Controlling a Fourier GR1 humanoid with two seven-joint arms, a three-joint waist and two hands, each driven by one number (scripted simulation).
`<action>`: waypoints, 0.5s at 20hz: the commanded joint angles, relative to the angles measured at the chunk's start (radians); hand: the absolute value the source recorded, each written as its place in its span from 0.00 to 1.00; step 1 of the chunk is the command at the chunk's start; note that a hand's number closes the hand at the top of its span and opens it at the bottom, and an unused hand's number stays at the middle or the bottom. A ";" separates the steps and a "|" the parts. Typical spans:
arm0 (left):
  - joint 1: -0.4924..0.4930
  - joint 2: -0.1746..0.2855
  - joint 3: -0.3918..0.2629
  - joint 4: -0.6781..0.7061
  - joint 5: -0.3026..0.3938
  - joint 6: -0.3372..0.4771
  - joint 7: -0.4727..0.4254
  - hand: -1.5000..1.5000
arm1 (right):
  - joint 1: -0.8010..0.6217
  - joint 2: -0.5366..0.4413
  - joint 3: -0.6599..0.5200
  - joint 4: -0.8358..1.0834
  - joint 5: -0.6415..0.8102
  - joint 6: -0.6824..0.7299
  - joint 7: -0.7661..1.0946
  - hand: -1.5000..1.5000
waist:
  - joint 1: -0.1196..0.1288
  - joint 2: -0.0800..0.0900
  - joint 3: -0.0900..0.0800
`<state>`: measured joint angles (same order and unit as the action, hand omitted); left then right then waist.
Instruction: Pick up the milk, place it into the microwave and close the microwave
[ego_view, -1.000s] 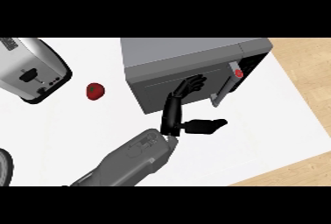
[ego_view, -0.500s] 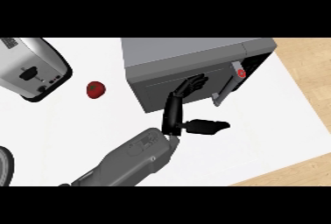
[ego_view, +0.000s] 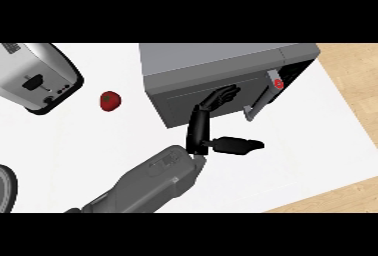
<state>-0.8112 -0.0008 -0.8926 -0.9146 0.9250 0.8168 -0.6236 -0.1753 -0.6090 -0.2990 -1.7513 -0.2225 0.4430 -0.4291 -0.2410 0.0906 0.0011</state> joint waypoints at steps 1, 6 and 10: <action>-0.065 0.001 0.072 0.078 0.035 0.013 0.000 0.00 | 0.002 0.079 0.046 0.061 -0.129 0.045 0.029 0.00 | 0.009 0.014 0.001; -0.078 0.001 0.076 0.092 0.060 0.010 -0.018 0.00 | -0.018 0.067 0.043 0.113 -0.197 0.086 0.058 0.00 | -0.001 0.011 -0.002; -0.078 0.001 0.073 0.100 0.076 0.006 -0.033 0.00 | -0.037 0.053 0.028 0.158 -0.240 0.106 0.074 0.00 | -0.009 0.014 -0.002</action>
<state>-0.8189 -0.0004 -0.9005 -0.9015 0.9624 0.8055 -0.6683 -0.1988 -0.5530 -0.2666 -1.6321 -0.4169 0.5270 -0.3713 -0.2407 0.0943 0.0018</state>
